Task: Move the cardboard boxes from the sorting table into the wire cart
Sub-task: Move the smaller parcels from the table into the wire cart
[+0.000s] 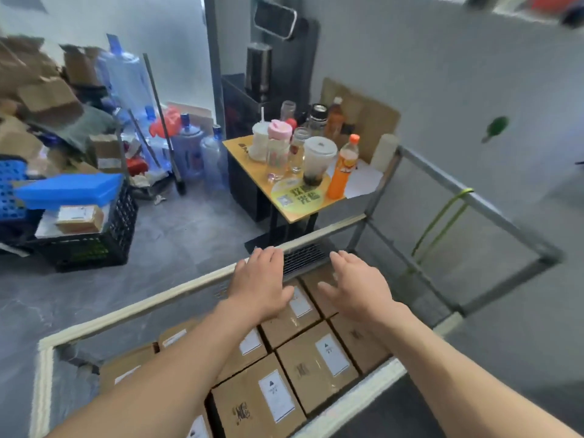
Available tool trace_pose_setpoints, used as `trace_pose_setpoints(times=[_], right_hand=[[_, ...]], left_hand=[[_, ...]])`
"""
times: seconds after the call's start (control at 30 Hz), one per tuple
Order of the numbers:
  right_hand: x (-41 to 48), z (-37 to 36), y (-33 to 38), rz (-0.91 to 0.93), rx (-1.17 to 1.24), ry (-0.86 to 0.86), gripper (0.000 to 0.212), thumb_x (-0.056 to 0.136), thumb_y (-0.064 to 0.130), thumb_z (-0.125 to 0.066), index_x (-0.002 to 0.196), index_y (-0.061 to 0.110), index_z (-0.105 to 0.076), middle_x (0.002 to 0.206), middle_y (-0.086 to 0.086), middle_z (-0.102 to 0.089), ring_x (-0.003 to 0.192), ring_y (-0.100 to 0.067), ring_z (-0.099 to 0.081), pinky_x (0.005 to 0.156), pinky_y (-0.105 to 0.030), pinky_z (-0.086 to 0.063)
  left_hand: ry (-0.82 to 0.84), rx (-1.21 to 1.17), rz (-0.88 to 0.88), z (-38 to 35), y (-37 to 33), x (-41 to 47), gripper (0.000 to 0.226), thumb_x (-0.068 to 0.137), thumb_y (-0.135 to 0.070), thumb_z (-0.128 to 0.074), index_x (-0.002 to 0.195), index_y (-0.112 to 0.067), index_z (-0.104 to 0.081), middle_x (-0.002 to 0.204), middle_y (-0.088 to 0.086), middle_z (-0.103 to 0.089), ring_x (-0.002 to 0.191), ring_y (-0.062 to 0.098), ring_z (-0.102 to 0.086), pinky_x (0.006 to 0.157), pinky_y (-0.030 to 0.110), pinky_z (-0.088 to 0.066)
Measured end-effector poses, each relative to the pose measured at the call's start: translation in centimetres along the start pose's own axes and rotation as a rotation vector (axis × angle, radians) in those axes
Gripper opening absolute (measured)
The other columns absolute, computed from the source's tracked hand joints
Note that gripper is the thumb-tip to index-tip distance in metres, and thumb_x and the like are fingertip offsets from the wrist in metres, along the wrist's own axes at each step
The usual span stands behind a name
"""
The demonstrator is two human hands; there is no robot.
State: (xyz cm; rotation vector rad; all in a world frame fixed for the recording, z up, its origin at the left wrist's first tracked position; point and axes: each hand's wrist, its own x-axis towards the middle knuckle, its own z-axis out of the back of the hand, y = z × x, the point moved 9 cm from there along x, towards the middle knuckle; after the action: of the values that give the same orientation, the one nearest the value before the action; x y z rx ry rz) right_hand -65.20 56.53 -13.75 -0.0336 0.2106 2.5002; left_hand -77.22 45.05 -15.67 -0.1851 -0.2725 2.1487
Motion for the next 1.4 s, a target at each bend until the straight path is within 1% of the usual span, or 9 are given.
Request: trace_pose_setpoints(times=[0.13, 0.27, 0.4, 0.6, 0.7, 0.9, 1.07, 1.23, 1.4], right_hand=[[-5.4, 4.5, -5.0, -0.161, -0.029, -0.049, 0.056, 0.094, 0.051, -0.051, 0.137, 0.016, -0.047, 0.138, -0.002, -0.055, 0.129, -0.022, -0.048, 0.099, -0.041, -0.046], [-11.9, 8.2, -10.2, -0.317, -0.011, -0.109, 0.069, 0.093, 0.058, -0.052, 0.147, 0.018, -0.04, 0.148, 0.001, -0.049, 0.137, -0.02, -0.044, 0.107, -0.042, -0.043], [-19.7, 11.2, -15.6, -0.475, -0.009, -0.161, 0.066, 0.09, 0.06, -0.054, 0.14, 0.018, -0.046, 0.139, 0.001, -0.055, 0.131, -0.021, -0.05, 0.103, -0.042, -0.046], [-33.2, 13.3, -23.8, -0.704, -0.005, -0.207, 0.065, 0.09, 0.062, -0.053, 0.137, 0.017, -0.048, 0.138, -0.001, -0.056, 0.128, -0.022, -0.052, 0.102, -0.043, -0.046], [-40.1, 13.4, -27.6, -0.797, 0.003, -0.228, 0.071, 0.09, 0.062, -0.054, 0.146, 0.019, -0.042, 0.146, 0.0, -0.052, 0.132, -0.022, -0.05, 0.106, -0.043, -0.045], [-54.0, 11.6, -34.7, -1.002, 0.039, -0.246, 0.073, 0.089, 0.062, -0.058, 0.148, 0.021, -0.042, 0.146, 0.0, -0.053, 0.131, -0.023, -0.052, 0.105, -0.043, -0.047], [-64.4, 8.0, -39.4, -1.145, 0.11, -0.202, 0.045, 0.087, 0.06, -0.06, 0.119, 0.028, -0.055, 0.118, 0.005, -0.062, 0.11, -0.02, -0.061, 0.089, -0.04, -0.054], [-72.5, 3.1, -43.0, -1.274, 0.24, -0.153, 0.064, 0.09, 0.057, -0.056, 0.143, 0.022, -0.046, 0.142, -0.001, -0.054, 0.125, -0.024, -0.056, 0.097, -0.04, -0.051], [-76.3, -1.5, -45.1, -1.353, 0.364, -0.125, 0.054, 0.087, 0.053, -0.06, 0.131, 0.024, -0.048, 0.126, 0.0, -0.058, 0.106, -0.022, -0.059, 0.075, -0.032, -0.048]], left_hand=[[-0.018, -0.005, -0.206, 2.3, -7.7, 0.0, 0.068, 0.087, -0.055, -0.06, 0.141, -0.019, -0.039, 0.142, -0.001, -0.049, 0.131, 0.021, -0.044, 0.106, 0.042, -0.039], [-0.019, -0.012, -0.379, 3.6, -16.0, -1.5, 0.074, 0.089, -0.057, -0.059, 0.147, -0.017, -0.034, 0.147, 0.001, -0.046, 0.136, 0.023, -0.042, 0.107, 0.043, -0.041], [-0.03, -0.025, -0.543, 4.4, -24.9, -4.4, 0.083, 0.091, -0.057, -0.059, 0.155, -0.016, -0.026, 0.155, 0.001, -0.039, 0.142, 0.023, -0.036, 0.112, 0.043, -0.038], [0.003, -0.048, -0.763, 3.5, -38.6, -10.5, 0.077, 0.088, -0.055, -0.06, 0.149, -0.016, -0.033, 0.151, 0.001, -0.042, 0.14, 0.022, -0.037, 0.11, 0.041, -0.038], [0.033, -0.057, -0.837, 2.1, -45.2, -14.1, 0.086, 0.087, -0.056, -0.06, 0.155, -0.015, -0.027, 0.155, 0.001, -0.039, 0.142, 0.022, -0.036, 0.11, 0.041, -0.039], [0.13, -0.062, -0.977, -2.8, -57.0, -22.5, 0.089, 0.09, -0.057, -0.058, 0.158, -0.014, -0.021, 0.159, 0.002, -0.035, 0.145, 0.022, -0.034, 0.111, 0.042, -0.038], [0.236, -0.048, -1.064, -7.7, -64.5, -29.0, 0.089, 0.092, -0.057, -0.057, 0.159, -0.015, -0.016, 0.162, 0.001, -0.031, 0.147, 0.02, -0.031, 0.112, 0.042, -0.038], [0.345, -0.013, -1.095, -12.4, -69.4, -33.6, 0.085, 0.094, -0.056, -0.055, 0.159, -0.018, -0.016, 0.162, 0.0, -0.03, 0.146, 0.02, -0.033, 0.111, 0.04, -0.039], [0.441, 0.024, -1.084, -16.7, -72.1, -36.6, 0.081, 0.094, -0.054, -0.056, 0.158, -0.018, -0.02, 0.16, 0.001, -0.033, 0.141, 0.021, -0.039, 0.105, 0.037, -0.043]])
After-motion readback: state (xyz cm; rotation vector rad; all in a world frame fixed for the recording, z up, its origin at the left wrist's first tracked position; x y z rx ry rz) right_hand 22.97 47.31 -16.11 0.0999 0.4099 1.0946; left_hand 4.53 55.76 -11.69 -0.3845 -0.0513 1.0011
